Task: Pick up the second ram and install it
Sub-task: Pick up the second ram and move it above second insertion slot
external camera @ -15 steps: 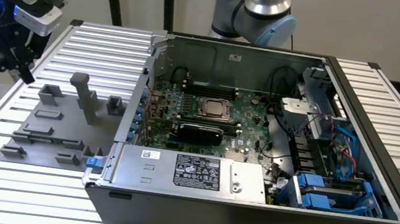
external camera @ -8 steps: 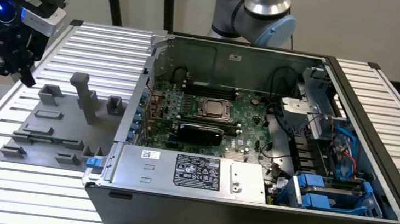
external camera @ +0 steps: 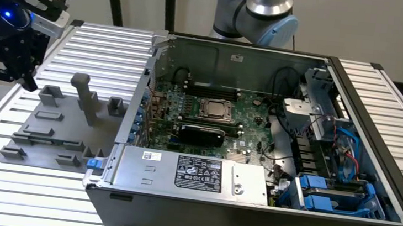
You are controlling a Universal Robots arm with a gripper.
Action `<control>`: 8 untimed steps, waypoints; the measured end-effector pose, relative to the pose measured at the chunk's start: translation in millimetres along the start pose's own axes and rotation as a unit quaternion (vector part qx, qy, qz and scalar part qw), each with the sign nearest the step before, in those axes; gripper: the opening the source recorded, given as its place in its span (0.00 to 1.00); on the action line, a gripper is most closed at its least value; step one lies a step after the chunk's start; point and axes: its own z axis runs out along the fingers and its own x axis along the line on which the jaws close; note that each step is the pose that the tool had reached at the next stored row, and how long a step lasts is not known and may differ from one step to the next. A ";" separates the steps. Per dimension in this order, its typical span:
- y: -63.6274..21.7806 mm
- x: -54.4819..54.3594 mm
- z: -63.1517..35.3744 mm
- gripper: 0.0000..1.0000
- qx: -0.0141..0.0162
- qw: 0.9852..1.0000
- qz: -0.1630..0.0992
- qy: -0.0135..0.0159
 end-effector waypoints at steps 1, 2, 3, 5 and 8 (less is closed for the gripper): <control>-0.1 0.0 1.3 0.00 0.000 1.000 -0.009 0.000; -0.1 0.1 2.5 0.00 0.000 1.000 -0.018 0.001; -0.1 0.1 3.6 0.00 0.000 1.000 -0.027 0.001; -0.2 0.1 5.9 0.00 -0.001 0.999 -0.045 0.002; -0.4 0.2 9.1 0.00 -0.001 0.997 -0.073 0.003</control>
